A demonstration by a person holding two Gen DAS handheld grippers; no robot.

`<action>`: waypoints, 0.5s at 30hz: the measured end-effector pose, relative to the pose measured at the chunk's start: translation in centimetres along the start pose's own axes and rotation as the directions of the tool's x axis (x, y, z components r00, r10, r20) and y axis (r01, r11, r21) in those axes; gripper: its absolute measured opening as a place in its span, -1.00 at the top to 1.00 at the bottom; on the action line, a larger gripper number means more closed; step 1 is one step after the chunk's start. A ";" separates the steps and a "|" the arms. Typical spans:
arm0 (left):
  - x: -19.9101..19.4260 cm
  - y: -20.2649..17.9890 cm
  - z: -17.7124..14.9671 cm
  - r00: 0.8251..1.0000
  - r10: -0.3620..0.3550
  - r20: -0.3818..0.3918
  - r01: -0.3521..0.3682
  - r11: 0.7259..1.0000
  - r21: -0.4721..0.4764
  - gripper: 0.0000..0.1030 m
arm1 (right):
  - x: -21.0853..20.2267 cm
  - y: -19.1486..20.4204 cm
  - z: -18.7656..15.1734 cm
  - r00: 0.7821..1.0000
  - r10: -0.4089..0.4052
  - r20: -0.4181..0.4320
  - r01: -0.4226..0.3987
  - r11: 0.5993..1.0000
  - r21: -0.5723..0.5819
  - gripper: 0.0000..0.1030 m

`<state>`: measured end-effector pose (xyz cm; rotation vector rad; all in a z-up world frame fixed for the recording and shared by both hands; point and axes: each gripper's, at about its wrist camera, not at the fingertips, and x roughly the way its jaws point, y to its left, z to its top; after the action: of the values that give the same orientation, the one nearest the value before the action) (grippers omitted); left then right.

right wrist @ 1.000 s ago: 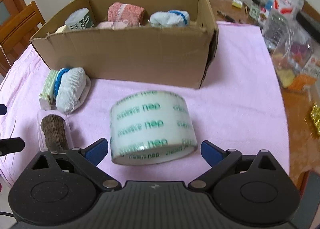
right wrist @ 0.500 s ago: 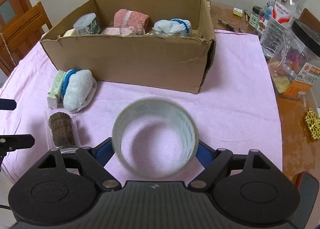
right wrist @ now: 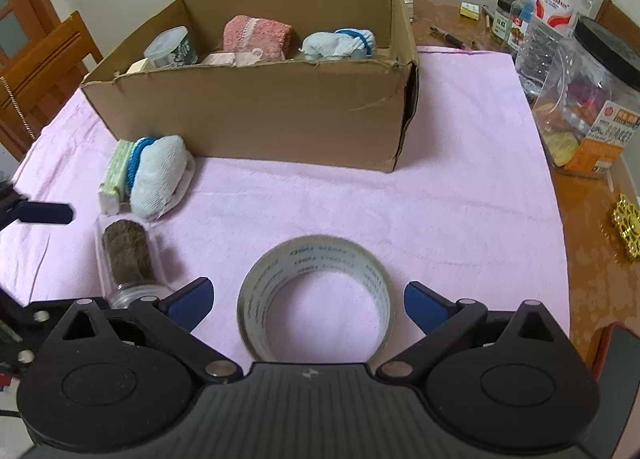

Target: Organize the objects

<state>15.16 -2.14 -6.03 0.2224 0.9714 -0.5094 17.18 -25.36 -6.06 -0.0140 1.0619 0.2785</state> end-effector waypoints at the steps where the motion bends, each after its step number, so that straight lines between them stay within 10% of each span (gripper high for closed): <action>1: 0.2 -0.2 0.1 1.000 -0.003 -0.006 0.003 1.000 0.017 -0.96 | 0.0 0.0 -0.3 1.000 0.000 -0.003 0.000 1.000 0.000 -1.00; 15: 3.4 -0.4 -0.1 0.998 -0.013 -0.057 0.016 0.999 0.052 -0.96 | 2.1 0.2 -4.0 0.996 -0.070 -0.047 0.069 0.997 -0.019 -1.00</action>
<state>16.41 -3.54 -8.91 0.2785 1.0164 -0.5444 14.62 -25.34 -9.78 -0.0734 1.1037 0.2257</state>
